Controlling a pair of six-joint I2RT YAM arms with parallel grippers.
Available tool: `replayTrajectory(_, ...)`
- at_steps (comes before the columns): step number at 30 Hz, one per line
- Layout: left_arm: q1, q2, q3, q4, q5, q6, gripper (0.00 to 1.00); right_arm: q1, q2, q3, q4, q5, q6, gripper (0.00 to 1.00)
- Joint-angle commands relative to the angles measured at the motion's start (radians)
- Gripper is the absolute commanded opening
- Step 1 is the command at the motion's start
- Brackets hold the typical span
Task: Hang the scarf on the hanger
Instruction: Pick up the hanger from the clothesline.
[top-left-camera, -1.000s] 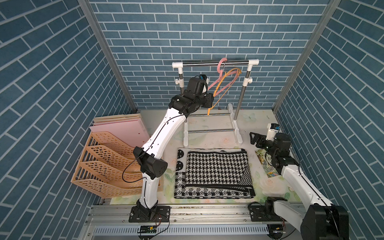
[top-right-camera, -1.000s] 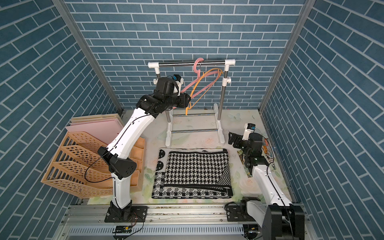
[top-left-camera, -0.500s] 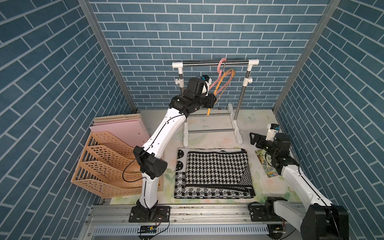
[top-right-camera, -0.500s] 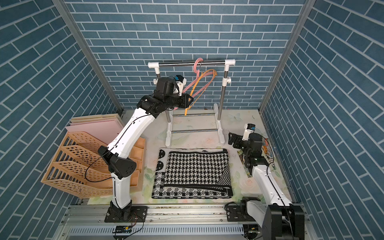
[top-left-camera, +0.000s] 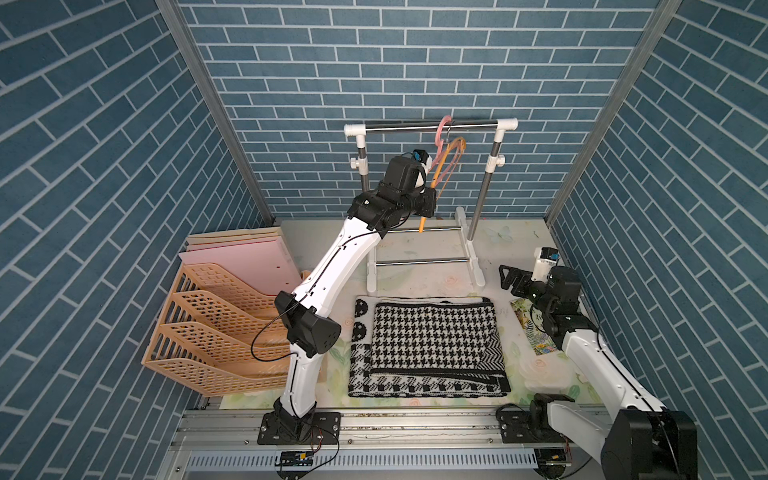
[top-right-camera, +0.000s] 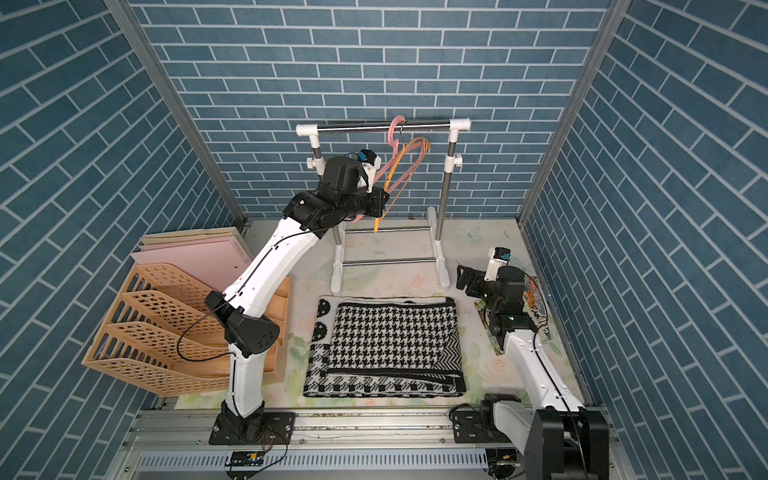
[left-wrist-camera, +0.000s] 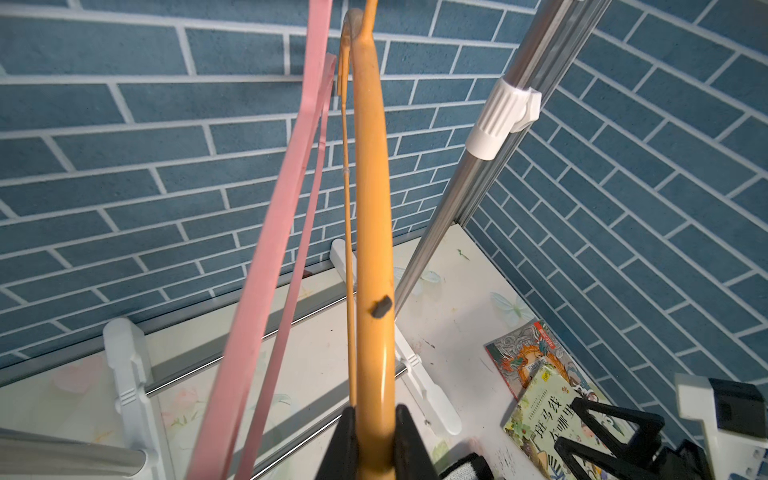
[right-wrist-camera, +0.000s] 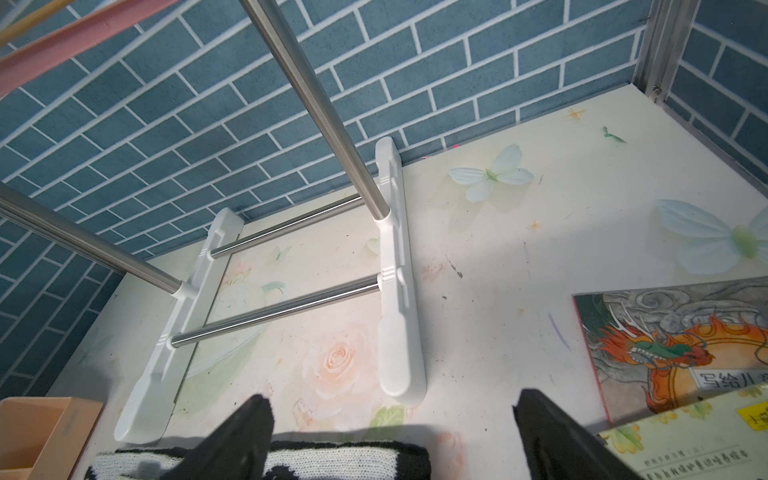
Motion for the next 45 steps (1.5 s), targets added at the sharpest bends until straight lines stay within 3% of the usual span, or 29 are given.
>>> replayTrajectory(1, -0.012, -0.024, -0.018, 0.039, -0.063, 0.032, 0.0, 0.005, 0.014, -0.005, -0.013, -0.007, 0.013, 0.96)
replayTrajectory(13, -0.081, -0.244, -0.308, 0.42, -0.139, 0.146, 0.0, 0.003, 0.021, -0.012, -0.02, 0.004, -0.006, 0.96)
replayTrajectory(21, -0.084, -0.295, -0.375, 0.464, -0.125, 0.146, 0.0, 0.003, 0.026, -0.013, -0.018, 0.002, -0.006, 0.96)
replayTrajectory(28, -0.089, -0.435, -0.537, 0.526, -0.039, 0.08, 0.0, 0.004, 0.023, -0.023, -0.019, -0.002, -0.002, 0.96)
replayTrajectory(37, -0.125, -0.809, -0.931, 0.484, 0.074, -0.006, 0.0, 0.004, -0.018, -0.012, -0.028, -0.008, 0.016, 0.96)
replayTrajectory(41, -0.134, -1.028, -1.17, 0.493, 0.133, -0.106, 0.0, 0.004, -0.065, 0.006, -0.035, -0.045, 0.036, 0.96)
replayTrajectory(45, -0.14, -1.261, -1.436, 0.493, 0.108, -0.256, 0.0, 0.005, -0.12, 0.014, -0.059, -0.063, 0.042, 0.95)
